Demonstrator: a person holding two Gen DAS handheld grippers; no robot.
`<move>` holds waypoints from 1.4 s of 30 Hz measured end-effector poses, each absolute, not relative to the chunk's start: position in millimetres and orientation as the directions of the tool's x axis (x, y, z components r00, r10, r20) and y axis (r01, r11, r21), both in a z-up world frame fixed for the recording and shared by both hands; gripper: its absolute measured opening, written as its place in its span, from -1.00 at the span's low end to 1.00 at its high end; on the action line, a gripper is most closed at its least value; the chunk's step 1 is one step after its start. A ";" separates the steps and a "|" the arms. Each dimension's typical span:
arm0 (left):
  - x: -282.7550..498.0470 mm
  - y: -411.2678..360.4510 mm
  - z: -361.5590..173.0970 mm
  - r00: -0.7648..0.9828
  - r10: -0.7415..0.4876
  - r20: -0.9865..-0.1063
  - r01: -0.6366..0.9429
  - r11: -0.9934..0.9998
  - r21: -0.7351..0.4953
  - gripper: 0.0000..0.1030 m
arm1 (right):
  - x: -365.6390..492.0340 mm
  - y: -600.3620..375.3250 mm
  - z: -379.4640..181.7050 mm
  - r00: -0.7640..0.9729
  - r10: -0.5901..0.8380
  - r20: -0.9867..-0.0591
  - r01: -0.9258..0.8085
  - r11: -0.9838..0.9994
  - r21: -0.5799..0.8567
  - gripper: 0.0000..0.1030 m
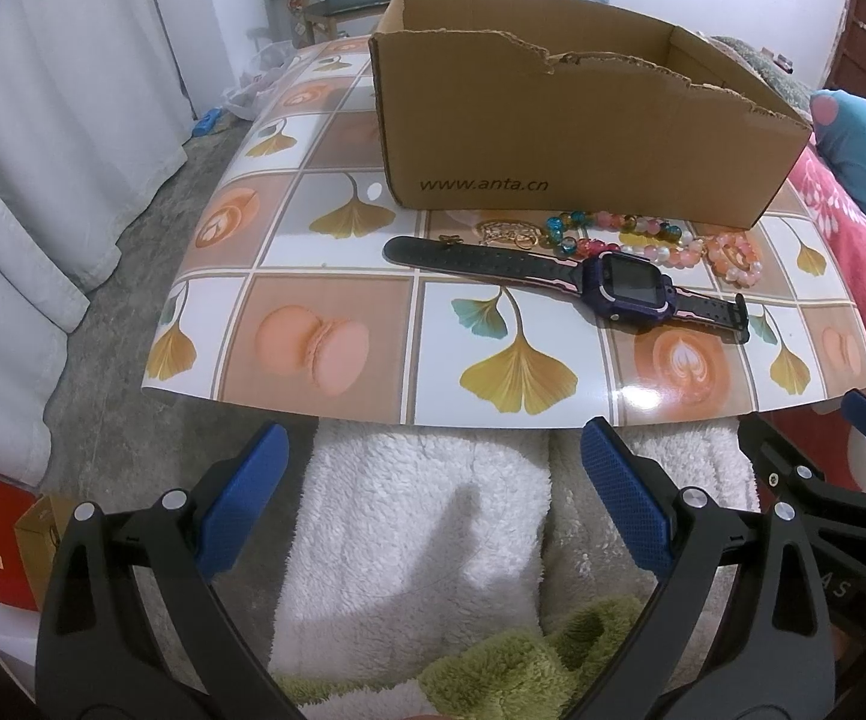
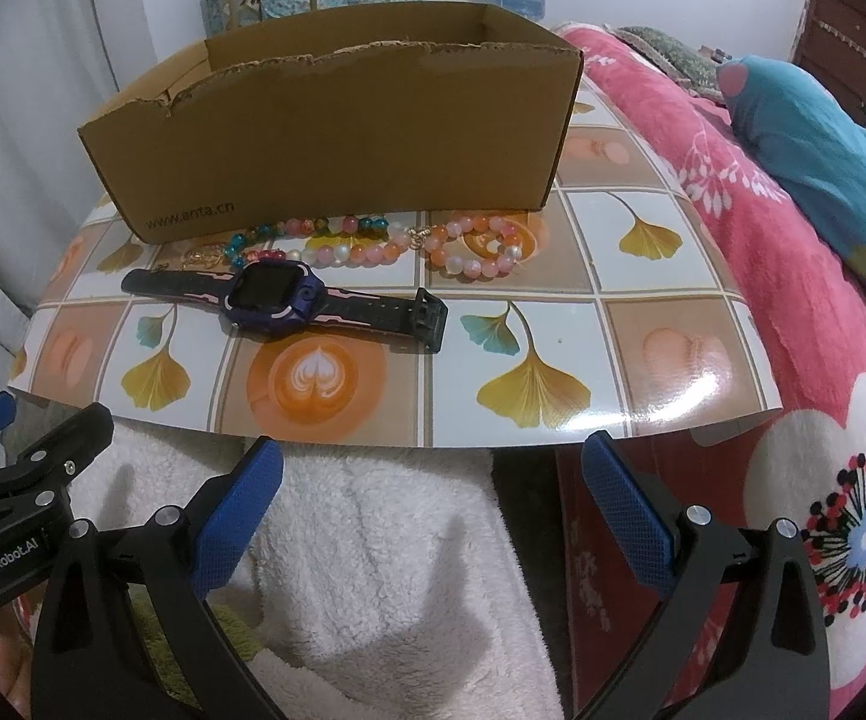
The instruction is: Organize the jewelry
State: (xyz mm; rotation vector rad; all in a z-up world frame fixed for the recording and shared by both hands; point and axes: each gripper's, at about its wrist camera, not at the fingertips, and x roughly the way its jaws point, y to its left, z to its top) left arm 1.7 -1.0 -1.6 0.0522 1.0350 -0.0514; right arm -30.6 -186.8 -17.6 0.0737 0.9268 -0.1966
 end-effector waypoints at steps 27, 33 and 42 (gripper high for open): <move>1.4 3.0 -1.7 0.510 -0.018 -0.860 0.065 0.998 0.017 0.84 | -31.3 -187.8 -18.6 0.583 -0.138 -0.801 0.200 0.980 -0.024 0.89; 1.9 2.8 -2.5 0.508 -0.018 -0.861 0.065 0.998 0.017 0.84 | -34.1 -190.0 -18.8 0.584 -0.146 -0.798 0.204 0.979 -0.029 0.89; 2.0 2.8 -2.9 0.510 -0.019 -0.860 0.064 0.998 0.015 0.84 | -32.8 -190.1 -17.3 0.583 -0.162 -0.796 0.211 0.976 -0.044 0.89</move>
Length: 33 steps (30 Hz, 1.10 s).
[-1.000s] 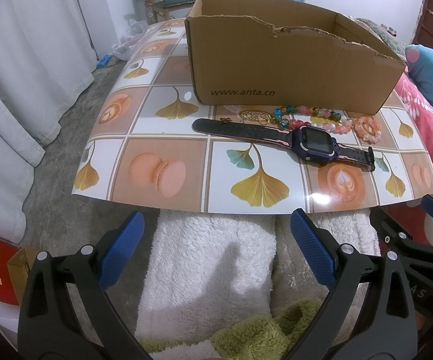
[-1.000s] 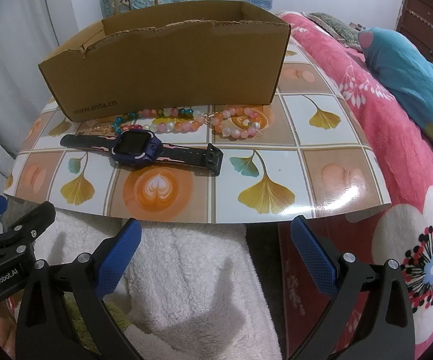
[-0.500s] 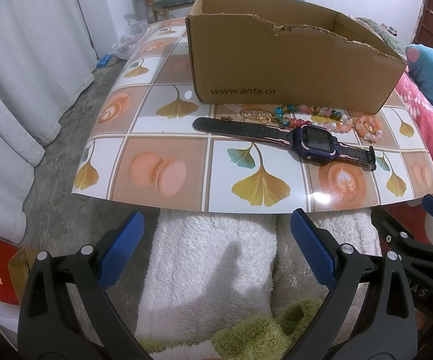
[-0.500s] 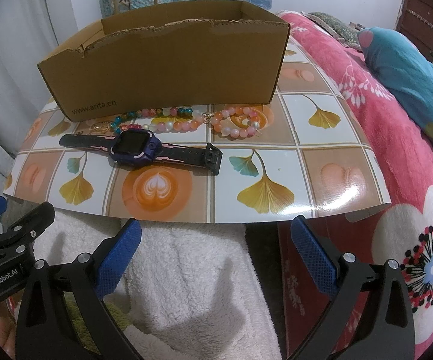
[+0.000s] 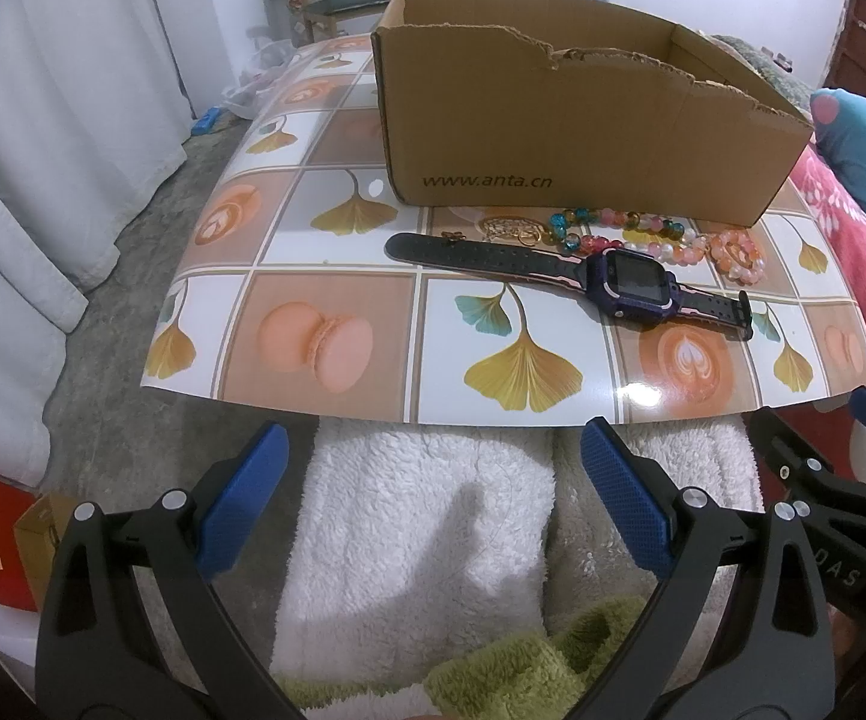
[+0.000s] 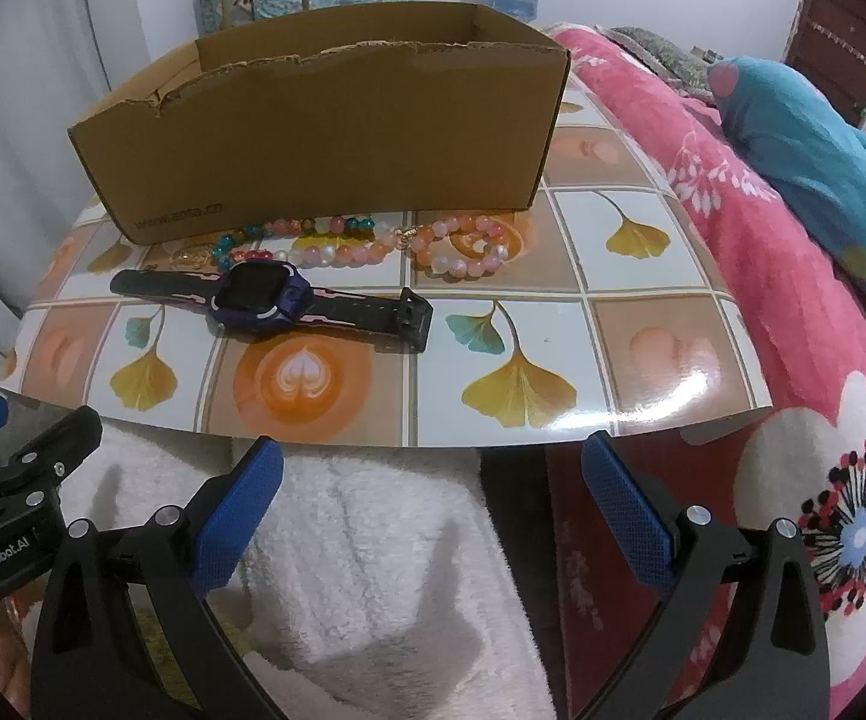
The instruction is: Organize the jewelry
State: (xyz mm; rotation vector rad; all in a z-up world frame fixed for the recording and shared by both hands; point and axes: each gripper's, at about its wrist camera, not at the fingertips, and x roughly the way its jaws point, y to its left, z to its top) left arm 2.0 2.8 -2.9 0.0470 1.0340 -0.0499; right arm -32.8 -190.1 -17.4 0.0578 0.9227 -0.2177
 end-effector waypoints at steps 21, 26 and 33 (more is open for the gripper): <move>9.4 11.9 0.2 0.608 -0.251 -0.753 0.273 0.957 -0.099 0.84 | -25.3 -205.5 2.4 0.689 -0.027 -0.725 0.057 0.998 0.017 0.89; 30.1 23.8 0.7 0.605 -0.295 -0.740 0.277 0.949 -0.151 0.84 | -15.2 -202.4 2.1 0.690 0.057 -0.721 -0.008 0.997 0.071 0.89; 74.8 39.0 -8.6 0.634 -0.167 -0.755 0.180 0.981 -0.065 0.83 | 4.3 -193.7 -4.2 0.665 0.149 -0.732 -0.090 0.989 0.119 0.89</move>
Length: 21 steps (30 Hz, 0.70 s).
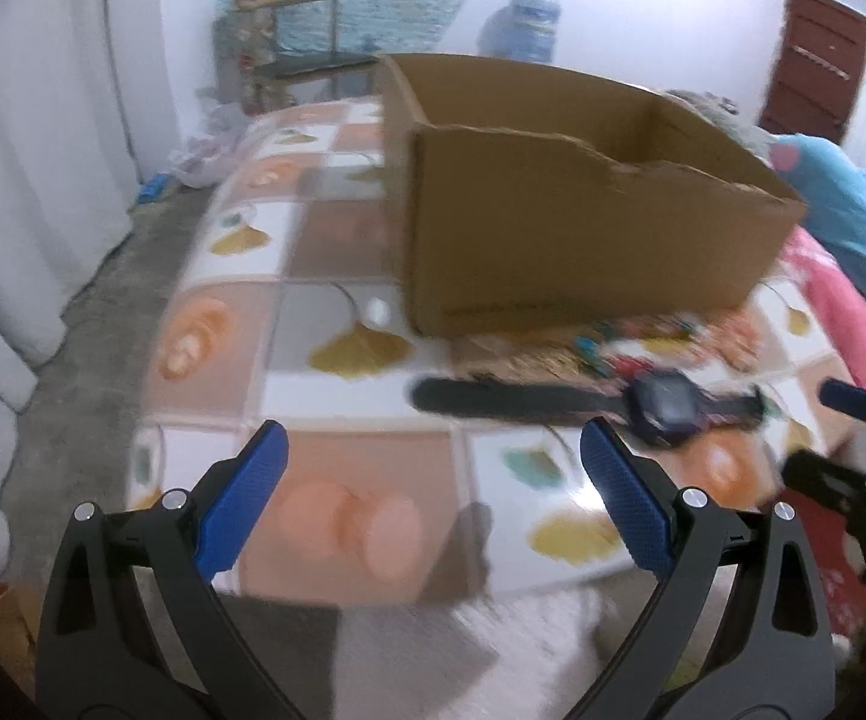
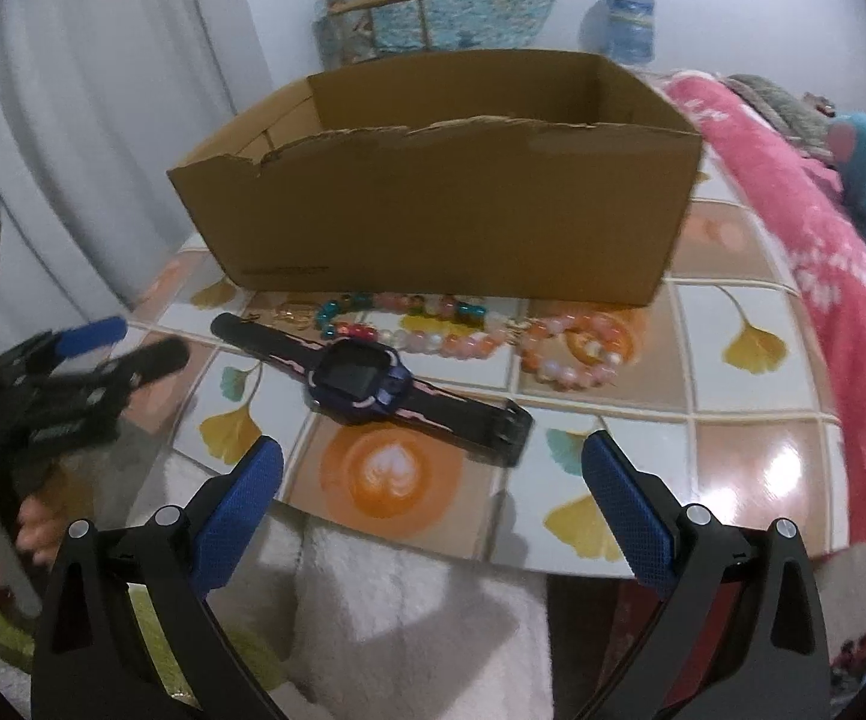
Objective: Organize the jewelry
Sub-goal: 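Move the right tool toward the black smartwatch band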
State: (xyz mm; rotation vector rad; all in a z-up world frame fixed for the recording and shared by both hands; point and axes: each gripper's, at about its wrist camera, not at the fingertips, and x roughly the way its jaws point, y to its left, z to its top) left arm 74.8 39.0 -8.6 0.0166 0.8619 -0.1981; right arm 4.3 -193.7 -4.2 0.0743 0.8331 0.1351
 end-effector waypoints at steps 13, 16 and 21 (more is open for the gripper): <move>133.3 60.5 -30.6 0.595 -0.091 -0.798 0.089 0.995 -0.047 0.32 | 28.1 -199.8 -23.3 0.615 0.192 -0.765 -0.086 0.980 0.177 0.89; 137.4 54.1 -34.7 0.583 -0.081 -0.808 0.105 0.994 -0.025 0.32 | 29.5 -201.1 -25.2 0.615 0.197 -0.764 -0.084 0.979 0.184 0.89; 140.9 45.0 -41.0 0.571 -0.015 -0.821 0.100 0.994 0.051 0.34 | 24.3 -207.7 -29.0 0.615 0.213 -0.759 -0.084 0.975 0.205 0.89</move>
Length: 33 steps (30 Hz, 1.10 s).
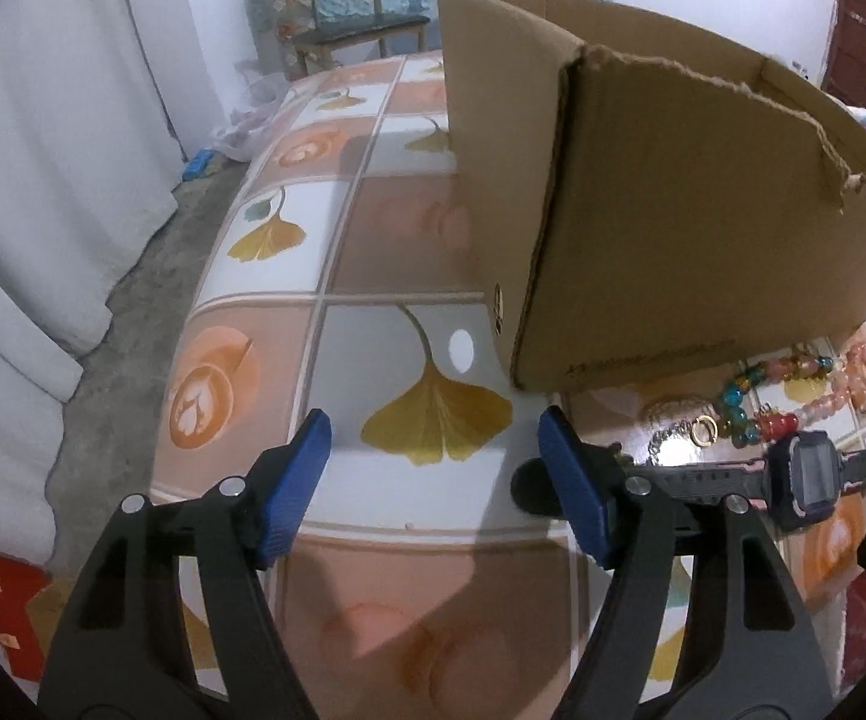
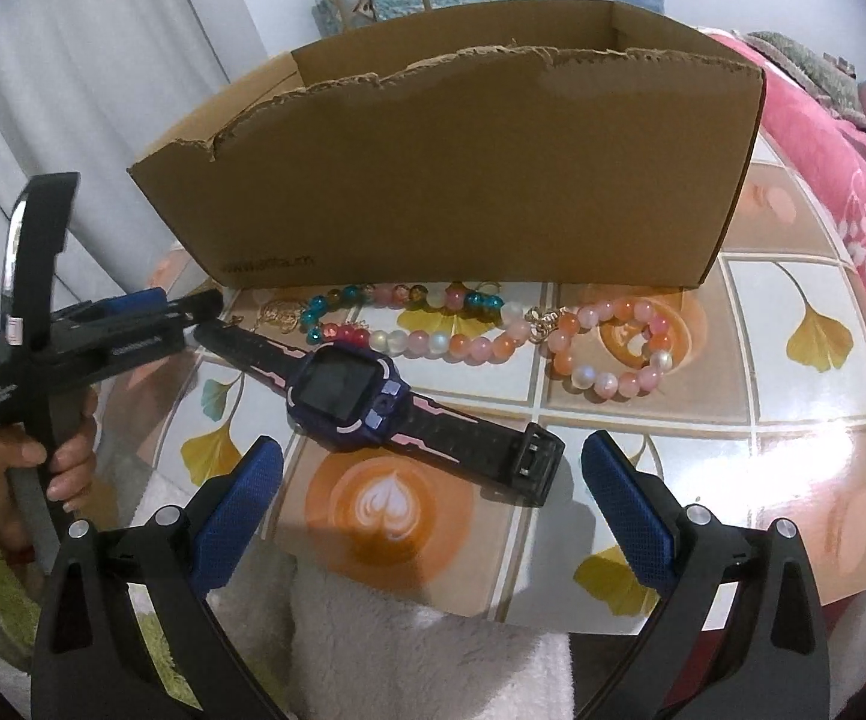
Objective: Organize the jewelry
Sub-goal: 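Move the right tool toward the black smartwatch band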
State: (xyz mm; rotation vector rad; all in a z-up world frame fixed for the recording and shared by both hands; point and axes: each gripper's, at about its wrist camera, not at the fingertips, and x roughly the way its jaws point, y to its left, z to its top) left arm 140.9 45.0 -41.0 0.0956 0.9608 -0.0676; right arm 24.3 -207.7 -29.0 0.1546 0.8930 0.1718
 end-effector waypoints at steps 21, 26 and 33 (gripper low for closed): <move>100.4 44.1 -36.0 0.511 0.016 -0.860 0.169 0.978 0.118 0.35 | 2.2 -229.6 -25.8 0.631 0.206 -0.748 -0.056 0.974 0.221 0.89; 92.1 50.2 -33.2 0.531 -0.038 -0.846 0.165 0.985 0.060 0.38 | 7.6 -221.6 -29.2 0.612 0.138 -0.779 -0.036 0.988 0.147 0.89; 84.1 41.7 -38.9 0.555 -0.076 -0.828 0.186 0.982 0.034 0.71 | 23.4 -211.4 -39.9 0.560 0.064 -0.826 -0.015 0.998 0.066 0.89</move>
